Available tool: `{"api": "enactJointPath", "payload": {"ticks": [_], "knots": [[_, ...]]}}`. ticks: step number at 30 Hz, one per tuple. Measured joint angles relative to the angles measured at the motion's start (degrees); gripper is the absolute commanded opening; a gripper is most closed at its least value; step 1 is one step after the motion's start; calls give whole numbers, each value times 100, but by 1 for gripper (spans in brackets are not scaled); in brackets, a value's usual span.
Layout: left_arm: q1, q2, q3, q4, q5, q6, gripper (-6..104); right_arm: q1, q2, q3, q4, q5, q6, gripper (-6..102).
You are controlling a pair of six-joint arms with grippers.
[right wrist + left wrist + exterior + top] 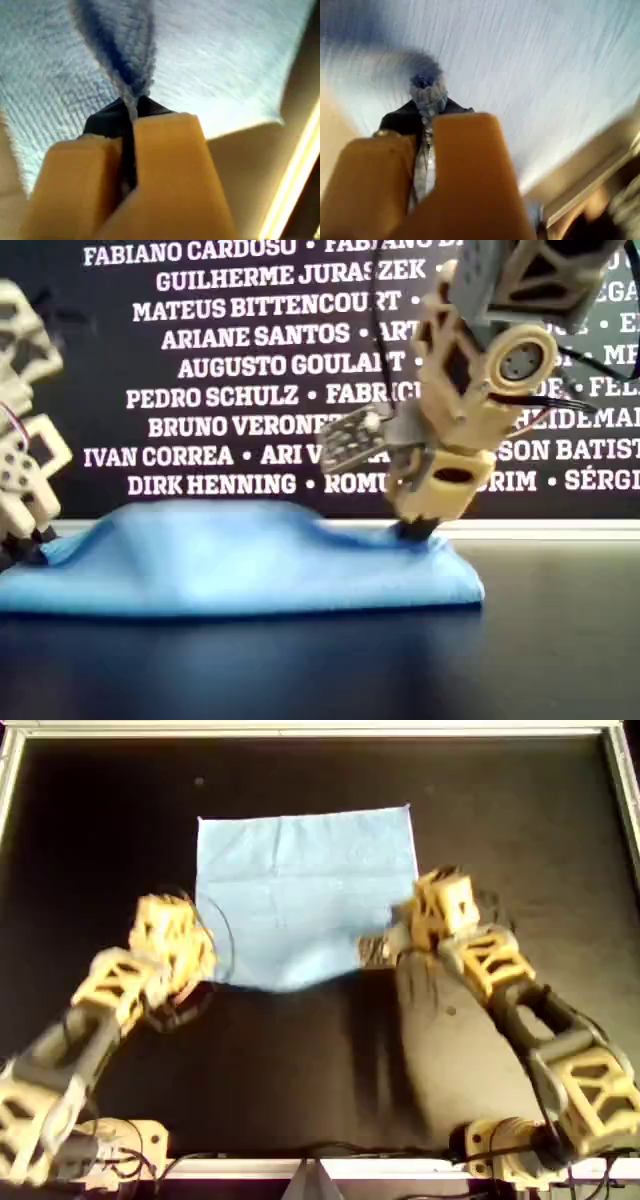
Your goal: Fold a cloth
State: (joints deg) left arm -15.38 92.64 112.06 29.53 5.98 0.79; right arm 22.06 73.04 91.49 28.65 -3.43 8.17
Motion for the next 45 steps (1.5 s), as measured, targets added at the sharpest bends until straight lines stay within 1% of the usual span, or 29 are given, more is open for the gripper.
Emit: {"api": "enactJointPath", "payload": {"ticks": [2,5,8,19,29,35,37,38,42,45], "knots": [[167,-264,-325,0,0,0,-1,-185,-237,-352,0,0,0,-2],[264,-659,-844,0,26,0,-1,-343,-650,-914,0,-26,0,-2],[264,-1063,-1327,0,79,0,-1,-352,-1037,-1389,0,-9,0,-2],[264,-2610,-3173,0,62,0,-1,-343,-2294,-3164,0,-9,0,-2],[281,-3551,-4764,0,62,0,-1,-378,-3278,-4808,0,0,0,-2],[290,-3858,-5282,0,26,0,-1,-387,-3674,-5458,0,0,-9,-2],[334,-3929,-5440,0,35,0,-1,-387,-3806,-5634,0,0,-9,-2],[387,-3981,-5537,0,62,0,-1,-387,-3876,-5739,0,0,-9,-2],[598,-4210,-6012,0,18,0,-1,-396,-4148,-6188,0,0,-9,-2],[650,-4395,-6311,0,9,0,-1,-466,-4368,-6565,0,0,-9,-2]]}}
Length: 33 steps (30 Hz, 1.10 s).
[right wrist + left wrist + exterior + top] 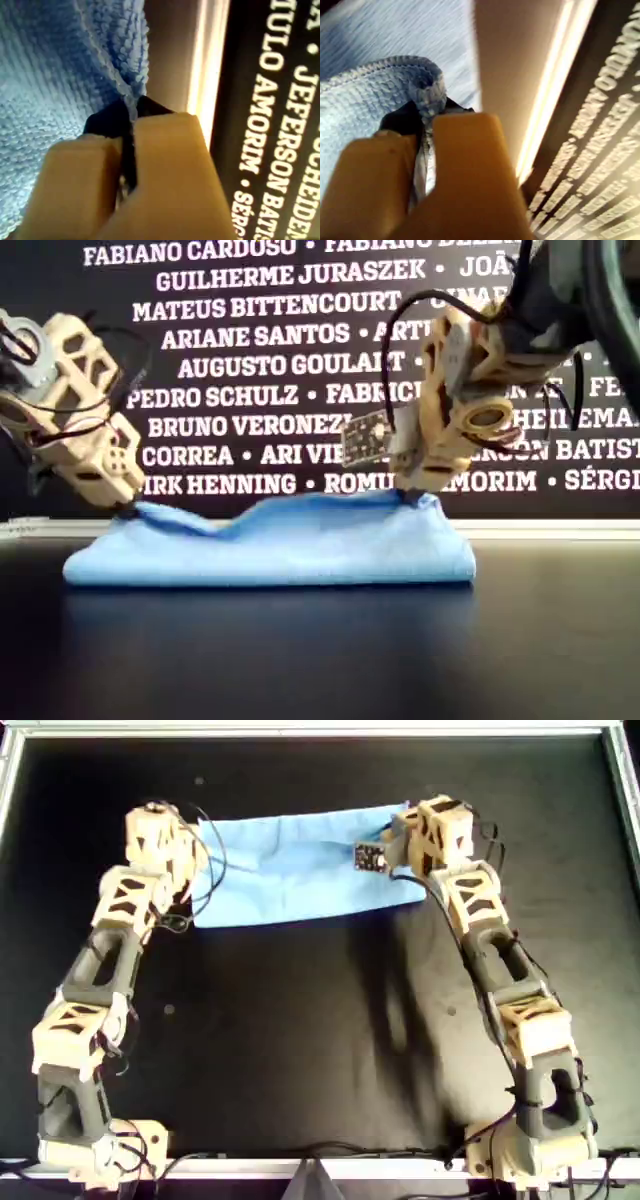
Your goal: Fold a cloth
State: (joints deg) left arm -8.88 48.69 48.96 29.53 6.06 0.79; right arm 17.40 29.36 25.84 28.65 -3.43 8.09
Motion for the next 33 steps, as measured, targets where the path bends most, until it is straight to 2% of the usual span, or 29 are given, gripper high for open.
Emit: {"api": "enactJointPath", "payload": {"ticks": [13,16,18,23,26,29,33], "knots": [[0,-1072,-1046,0,70,0,-1,-149,-738,-967,0,-9,0,-1],[9,-1354,-1362,0,70,0,2,-149,-809,-1046,0,0,-9,2],[9,-1538,-1591,0,70,0,8,-149,-853,-1063,0,0,-9,8],[9,-1696,-1942,0,62,0,36,-149,-932,-1055,0,0,-9,32],[9,-1696,-2004,0,44,0,49,-158,-940,-1063,0,0,-9,42],[9,-1696,-2013,0,70,0,57,-158,-949,-1063,0,0,-9,49],[9,-1696,-2013,0,70,-18,61,-158,-940,-1063,0,0,-9,51]]}}
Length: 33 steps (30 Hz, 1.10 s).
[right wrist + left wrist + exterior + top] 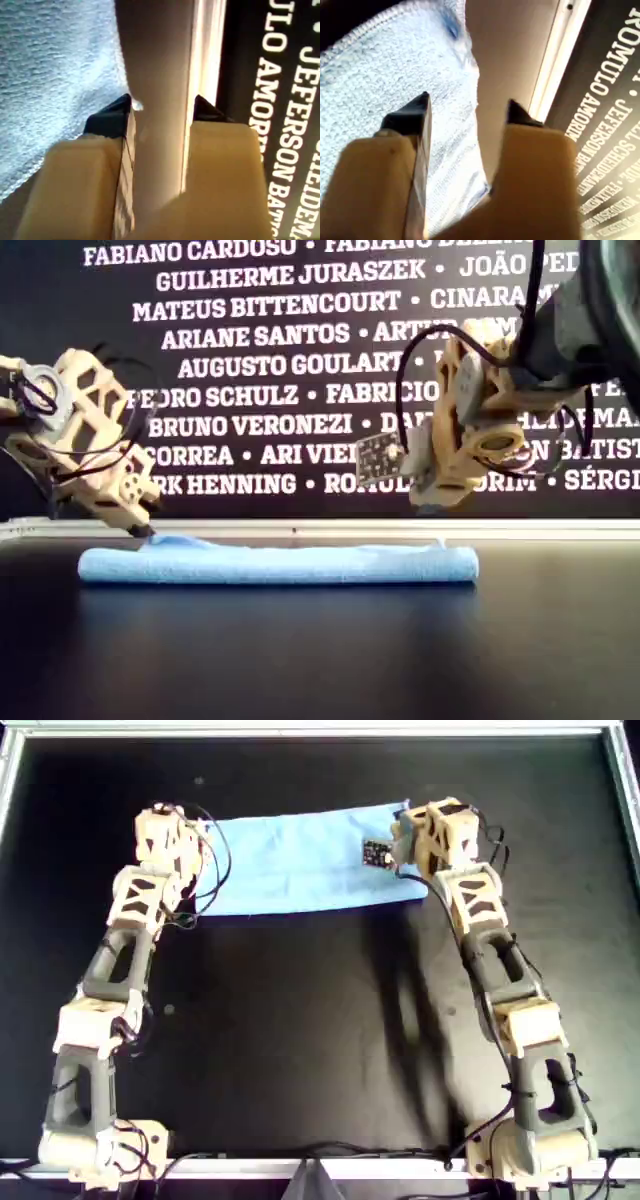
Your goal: Fold a cloth
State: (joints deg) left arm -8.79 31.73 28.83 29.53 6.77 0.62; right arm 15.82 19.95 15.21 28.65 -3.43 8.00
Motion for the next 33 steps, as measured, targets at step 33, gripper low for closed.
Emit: {"api": "enactJointPath", "payload": {"ticks": [33], "knots": [[-44,8895,3182,6021,-35,-932,61,-290,7866,1090,5555,53,281,54]]}}
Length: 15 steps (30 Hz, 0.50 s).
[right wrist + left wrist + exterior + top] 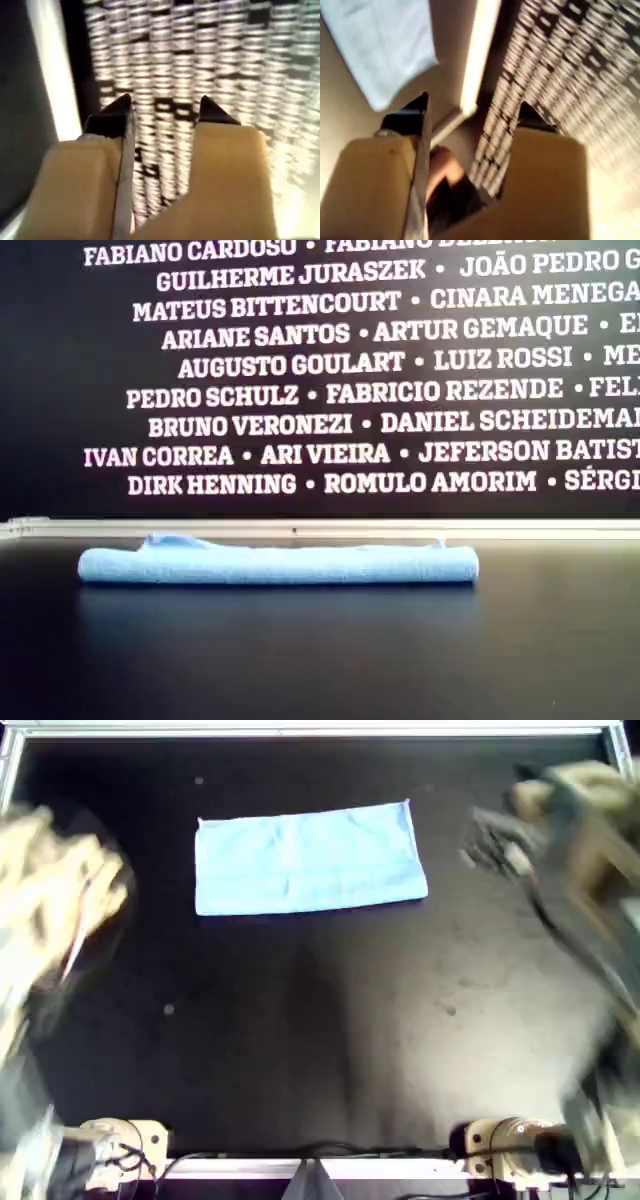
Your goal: Fold a cloth
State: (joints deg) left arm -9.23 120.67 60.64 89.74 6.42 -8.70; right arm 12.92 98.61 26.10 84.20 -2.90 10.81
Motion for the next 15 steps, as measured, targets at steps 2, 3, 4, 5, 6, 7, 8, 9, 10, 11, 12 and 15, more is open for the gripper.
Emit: {"api": "enactJointPath", "payload": {"ticks": [2,3,4,5,6,7,8,9,10,11,12,15], "knots": [[0,1037,1072,-9,0,35,63,-79,940,747,0,9,9,54],[0,1512,1617,-26,0,62,64,-79,1397,1187,0,9,-26,54],[0,1916,2145,-220,0,70,65,-62,1802,1679,-26,9,-70,54],[0,2276,2646,-527,0,70,66,-18,2118,2180,-97,-18,-88,54],[0,2593,3138,-914,0,70,68,-44,2303,2681,-255,-35,-88,54],[0,2892,3630,-1354,0,70,69,-105,2514,3226,-475,62,-88,54],[0,3146,4166,-1863,0,70,70,-193,2707,3797,-791,185,-88,54],[0,3349,4667,-2364,0,70,70,-281,2848,4333,-1169,334,-88,54],[0,3516,5203,-2892,0,70,70,-396,2944,4896,-1600,439,-88,54],[0,3639,5748,-3410,0,70,70,-483,3041,5520,-2065,527,-88,54],[0,3718,6302,-3902,0,70,70,-606,3050,6144,-2540,519,-88,54],[0,3753,7752,-5142,0,88,70,-879,3357,8024,-4025,703,-88,54]]}}
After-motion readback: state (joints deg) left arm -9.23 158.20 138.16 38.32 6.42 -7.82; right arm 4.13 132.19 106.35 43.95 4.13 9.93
